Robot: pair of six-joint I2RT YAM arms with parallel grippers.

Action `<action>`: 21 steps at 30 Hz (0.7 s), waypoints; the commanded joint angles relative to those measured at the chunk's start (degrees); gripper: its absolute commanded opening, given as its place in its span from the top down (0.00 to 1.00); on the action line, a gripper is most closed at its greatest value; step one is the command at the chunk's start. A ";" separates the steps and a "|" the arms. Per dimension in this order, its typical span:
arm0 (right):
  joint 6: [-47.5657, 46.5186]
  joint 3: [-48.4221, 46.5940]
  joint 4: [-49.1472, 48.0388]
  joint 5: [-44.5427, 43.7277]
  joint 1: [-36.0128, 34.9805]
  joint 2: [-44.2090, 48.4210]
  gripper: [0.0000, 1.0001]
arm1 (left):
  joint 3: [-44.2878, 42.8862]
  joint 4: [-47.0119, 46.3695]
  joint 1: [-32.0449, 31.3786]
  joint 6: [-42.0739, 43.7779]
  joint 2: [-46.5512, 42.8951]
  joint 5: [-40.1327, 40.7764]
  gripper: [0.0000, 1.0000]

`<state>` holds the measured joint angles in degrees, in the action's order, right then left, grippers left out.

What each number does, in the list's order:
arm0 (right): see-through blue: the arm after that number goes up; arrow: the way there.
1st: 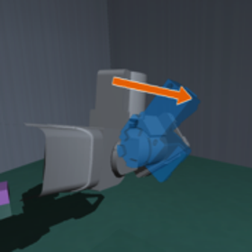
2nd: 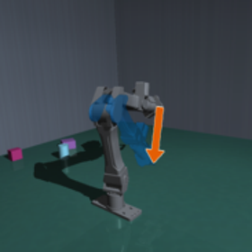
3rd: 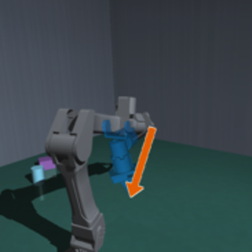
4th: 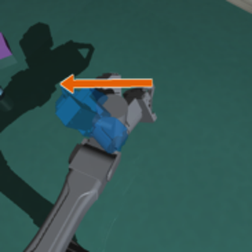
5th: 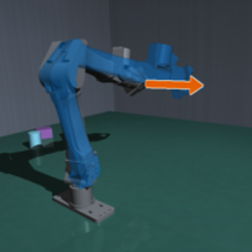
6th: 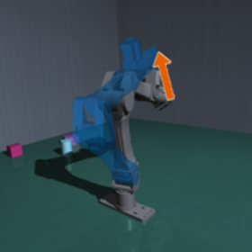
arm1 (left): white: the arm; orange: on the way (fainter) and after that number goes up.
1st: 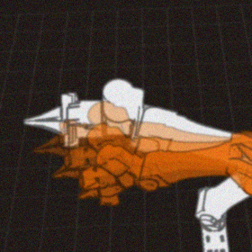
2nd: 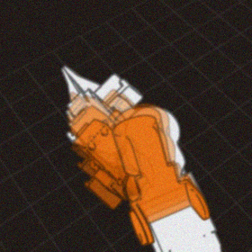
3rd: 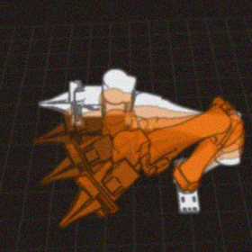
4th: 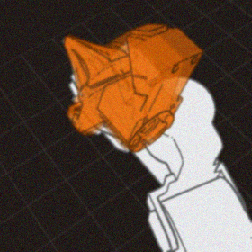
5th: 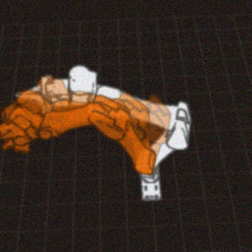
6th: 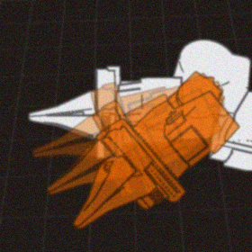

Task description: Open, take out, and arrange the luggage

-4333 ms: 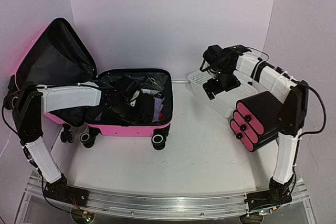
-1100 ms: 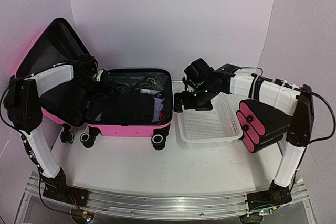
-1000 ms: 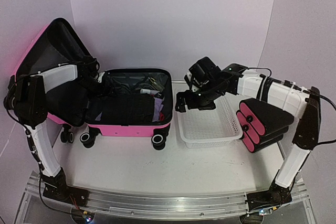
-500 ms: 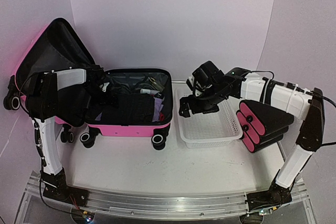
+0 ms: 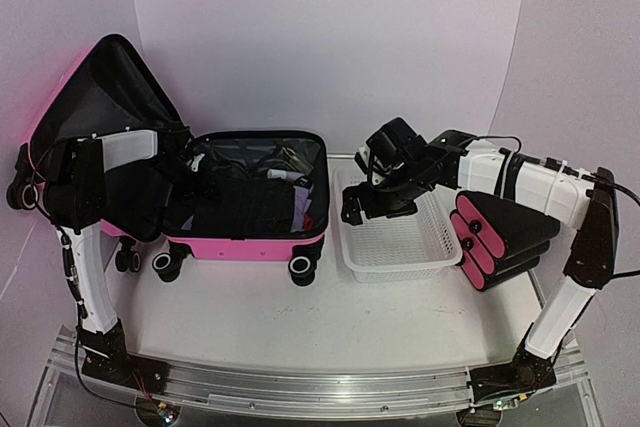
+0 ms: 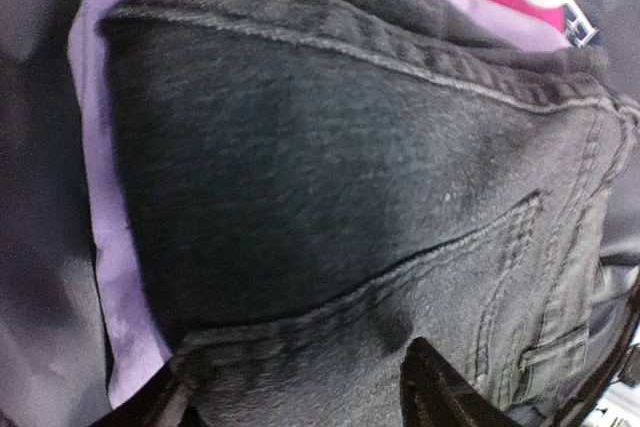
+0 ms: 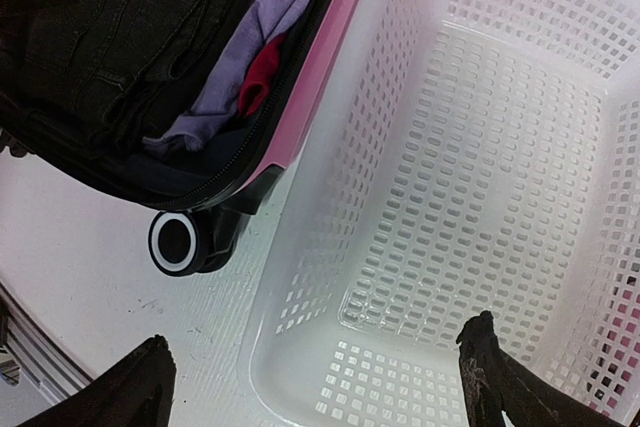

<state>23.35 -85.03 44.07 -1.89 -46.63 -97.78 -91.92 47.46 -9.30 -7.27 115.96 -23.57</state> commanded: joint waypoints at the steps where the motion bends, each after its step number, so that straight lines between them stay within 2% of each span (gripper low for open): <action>1: -0.44 -0.07 -2.59 0.31 0.01 2.78 0.02 | 0.71 -1.17 -0.45 -2.20 -5.70 -5.13 0.43; 6: -0.26 -0.13 -2.76 0.76 0.04 2.90 0.02 | 1.51 -1.19 -0.45 -2.91 -5.78 -5.82 0.48; 17: -1.52 0.51 -2.86 -1.19 -0.03 3.96 0.02 | 0.99 -1.21 -0.58 -3.70 -8.57 -7.29 0.89; 21: -3.46 0.50 -2.87 -2.76 0.05 4.59 0.02 | 0.41 -1.18 -2.62 -2.06 -12.71 -3.29 0.96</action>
<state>22.24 -84.68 43.11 -2.37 -46.65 -96.62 -90.28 46.72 -9.43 -10.50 111.02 -26.89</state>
